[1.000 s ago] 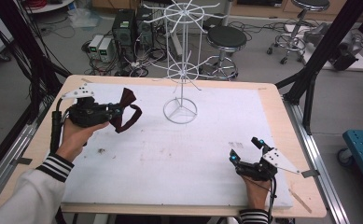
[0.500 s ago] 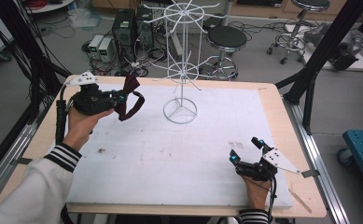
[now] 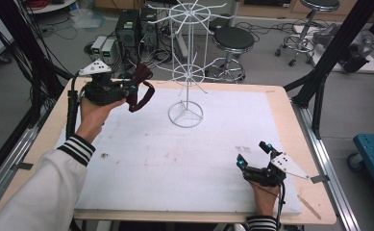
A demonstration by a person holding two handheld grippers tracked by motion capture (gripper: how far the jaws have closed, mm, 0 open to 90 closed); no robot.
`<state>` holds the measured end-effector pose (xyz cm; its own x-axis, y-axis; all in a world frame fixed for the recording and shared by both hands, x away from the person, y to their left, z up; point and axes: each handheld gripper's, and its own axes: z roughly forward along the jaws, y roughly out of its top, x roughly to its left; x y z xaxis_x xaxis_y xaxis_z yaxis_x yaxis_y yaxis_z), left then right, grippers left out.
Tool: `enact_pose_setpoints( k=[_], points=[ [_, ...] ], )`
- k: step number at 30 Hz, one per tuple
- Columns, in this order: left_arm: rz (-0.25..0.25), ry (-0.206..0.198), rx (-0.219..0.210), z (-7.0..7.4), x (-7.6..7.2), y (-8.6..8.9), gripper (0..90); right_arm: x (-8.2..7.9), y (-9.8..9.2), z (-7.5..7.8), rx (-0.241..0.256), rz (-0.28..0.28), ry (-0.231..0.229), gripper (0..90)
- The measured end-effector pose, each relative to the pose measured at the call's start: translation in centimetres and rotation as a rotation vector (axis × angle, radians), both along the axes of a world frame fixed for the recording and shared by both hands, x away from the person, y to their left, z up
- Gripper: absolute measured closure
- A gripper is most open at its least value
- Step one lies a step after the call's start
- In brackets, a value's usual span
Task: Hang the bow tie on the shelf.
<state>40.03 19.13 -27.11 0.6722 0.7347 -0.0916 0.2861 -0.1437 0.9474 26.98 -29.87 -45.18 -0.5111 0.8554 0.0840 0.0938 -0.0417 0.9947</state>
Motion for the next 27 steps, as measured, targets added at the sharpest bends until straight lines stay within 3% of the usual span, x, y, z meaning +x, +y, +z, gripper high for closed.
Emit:
enact_pose_setpoints(
  k=[18,27],
  points=[
    [-0.003,-0.011,0.001,0.9,1.6,-2.8,76.8,0.0,-0.1,0.0,0.003,-0.002,-0.006,0.7],
    [-0.008,-0.014,0.005,1.3,1.6,-4.0,76.8,0.0,-0.1,0.0,0.007,-0.001,-0.003,0.7]
  ],
)
